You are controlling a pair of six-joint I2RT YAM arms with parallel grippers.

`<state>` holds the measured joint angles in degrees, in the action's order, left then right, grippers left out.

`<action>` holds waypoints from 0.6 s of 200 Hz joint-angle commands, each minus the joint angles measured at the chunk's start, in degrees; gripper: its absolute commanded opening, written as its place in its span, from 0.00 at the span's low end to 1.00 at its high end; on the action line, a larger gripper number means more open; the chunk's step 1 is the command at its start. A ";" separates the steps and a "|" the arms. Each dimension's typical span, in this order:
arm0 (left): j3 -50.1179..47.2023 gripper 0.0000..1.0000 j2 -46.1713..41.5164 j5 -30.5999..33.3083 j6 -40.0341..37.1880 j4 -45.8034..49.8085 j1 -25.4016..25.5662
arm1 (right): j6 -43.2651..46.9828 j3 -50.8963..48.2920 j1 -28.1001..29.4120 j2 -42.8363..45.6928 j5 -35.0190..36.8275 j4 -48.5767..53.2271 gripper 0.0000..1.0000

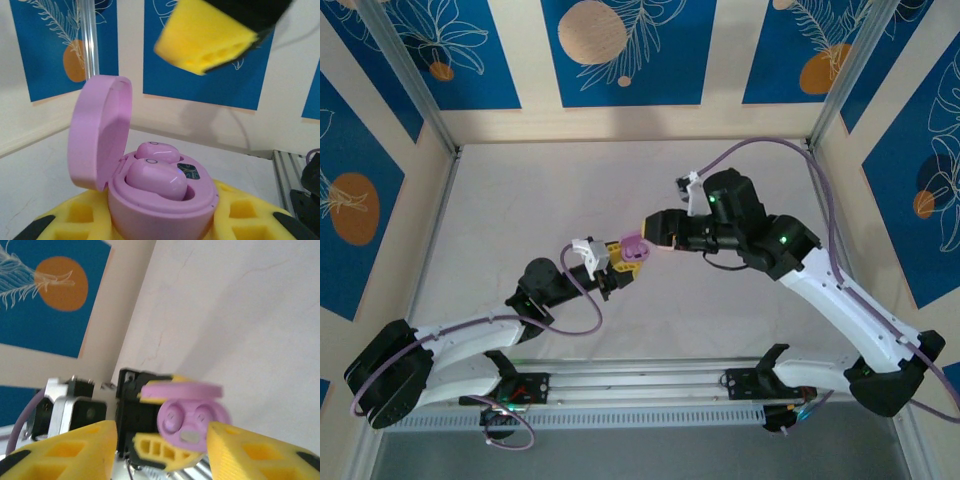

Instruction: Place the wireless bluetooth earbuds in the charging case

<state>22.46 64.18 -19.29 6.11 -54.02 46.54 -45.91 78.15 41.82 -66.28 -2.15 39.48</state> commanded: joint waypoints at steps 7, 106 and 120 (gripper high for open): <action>2.30 0.27 -1.60 -4.05 0.96 -2.02 0.64 | -0.98 3.19 -4.41 -3.42 -4.17 0.49 0.54; 2.94 0.27 -2.91 -1.33 1.53 -1.87 0.71 | 2.93 3.09 -5.17 -9.85 -19.01 4.58 0.58; 3.03 0.28 -2.84 -1.04 1.77 -2.18 0.65 | 2.30 0.41 -5.50 -7.69 -20.70 3.31 0.57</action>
<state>23.42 62.39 -21.34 7.16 -53.80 46.65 -44.62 82.06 36.18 -78.06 -17.41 42.87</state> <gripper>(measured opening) 0.323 0.575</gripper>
